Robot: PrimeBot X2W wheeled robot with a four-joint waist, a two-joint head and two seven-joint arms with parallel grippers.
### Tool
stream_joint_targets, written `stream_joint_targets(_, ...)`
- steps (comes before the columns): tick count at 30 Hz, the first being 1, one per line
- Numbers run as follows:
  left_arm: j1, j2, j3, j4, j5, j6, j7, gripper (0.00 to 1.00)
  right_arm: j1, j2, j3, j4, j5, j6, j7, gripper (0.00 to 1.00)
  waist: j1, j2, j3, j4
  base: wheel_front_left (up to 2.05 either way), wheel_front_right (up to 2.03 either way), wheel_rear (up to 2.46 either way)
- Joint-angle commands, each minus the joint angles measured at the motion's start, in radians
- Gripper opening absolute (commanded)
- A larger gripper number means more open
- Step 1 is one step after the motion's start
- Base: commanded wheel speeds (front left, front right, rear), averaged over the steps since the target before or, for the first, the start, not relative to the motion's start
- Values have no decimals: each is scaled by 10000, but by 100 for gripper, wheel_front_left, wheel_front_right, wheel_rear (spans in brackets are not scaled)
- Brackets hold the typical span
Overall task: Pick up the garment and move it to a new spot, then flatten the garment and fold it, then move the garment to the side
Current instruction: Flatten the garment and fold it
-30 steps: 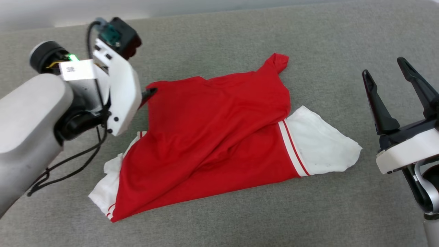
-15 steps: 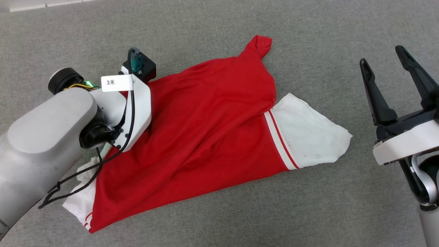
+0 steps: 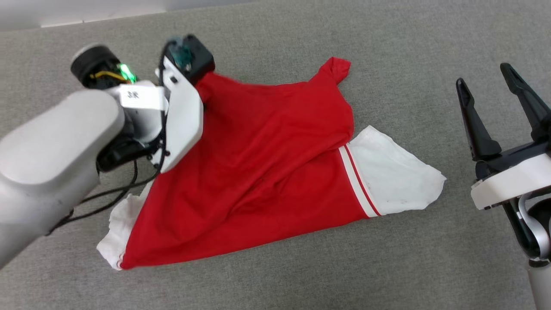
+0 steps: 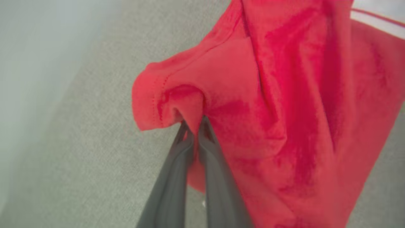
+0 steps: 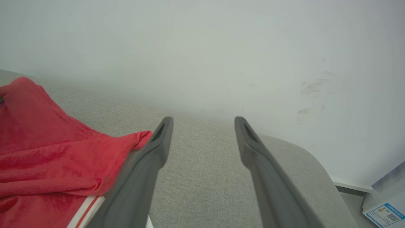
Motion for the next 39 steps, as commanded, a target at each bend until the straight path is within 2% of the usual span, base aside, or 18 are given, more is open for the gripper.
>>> stream_joint_targets(1,-123,30,72,-125,-19,-5,-155,0,82,33,-38,-10,27,-7,-15,100,0,0,-80,64,0,0,0)
stream_joint_targets(4,-548,188,397,-459,-27,-6,-664,0,152,33,-54,-59,59,-7,-17,100,0,0,-114,56,0,0,0)
stream_joint_targets(8,-1123,99,766,-478,249,23,-1155,0,-79,33,17,-136,98,-7,-71,100,0,0,77,-156,0,0,0)
stream_joint_targets(12,-1637,-436,909,164,501,62,-1488,0,-299,141,140,-180,93,-7,-173,100,0,0,467,-529,0,0,0)
stream_joint_targets(17,-2070,-1373,716,1784,1067,72,-2038,0,-541,351,265,-137,29,-7,-350,100,0,0,1046,-1020,0,0,0)
stream_joint_targets(22,-1760,-2101,180,3432,745,12,-1395,0,-731,534,338,-2,-23,-5,-579,100,0,0,1445,-1338,0,0,0)
stream_joint_targets(25,-1347,-2381,-113,3745,504,1,-975,0,-820,607,376,86,-57,-7,-700,100,0,0,1600,-1426,0,0,0)
stream_joint_targets(30,-530,-2214,-414,3621,159,-28,82,0,-992,686,453,238,-125,-7,-784,100,0,0,1700,-1457,0,0,0)
stream_joint_targets(33,-518,-2140,-439,3519,83,-40,-93,0,-1055,682,486,311,-184,-7,-813,100,0,0,1593,-1385,0,0,0)
stream_joint_targets(34,-628,-2133,-424,3509,35,-40,-199,9,-1053,668,473,335,-203,-7,-828,100,0,0,1511,-1337,0,0,0)
stream_joint_targets(35,-808,-2095,-394,3456,32,-34,-297,45,-1035,650,464,352,-210,-7,-835,100,0,0,1418,-1283,0,0,0)
stream_joint_targets(36,-1035,-2045,-359,3379,100,-15,-471,100,-995,629,437,383,-215,-7,-824,100,0,0,1304,-1213,0,0,0)
stream_joint_targets(39,-1573,-1875,-311,3102,57,-6,-957,100,-801,572,366,450,-176,-7,-816,100,0,0,932,-963,0,0,0)
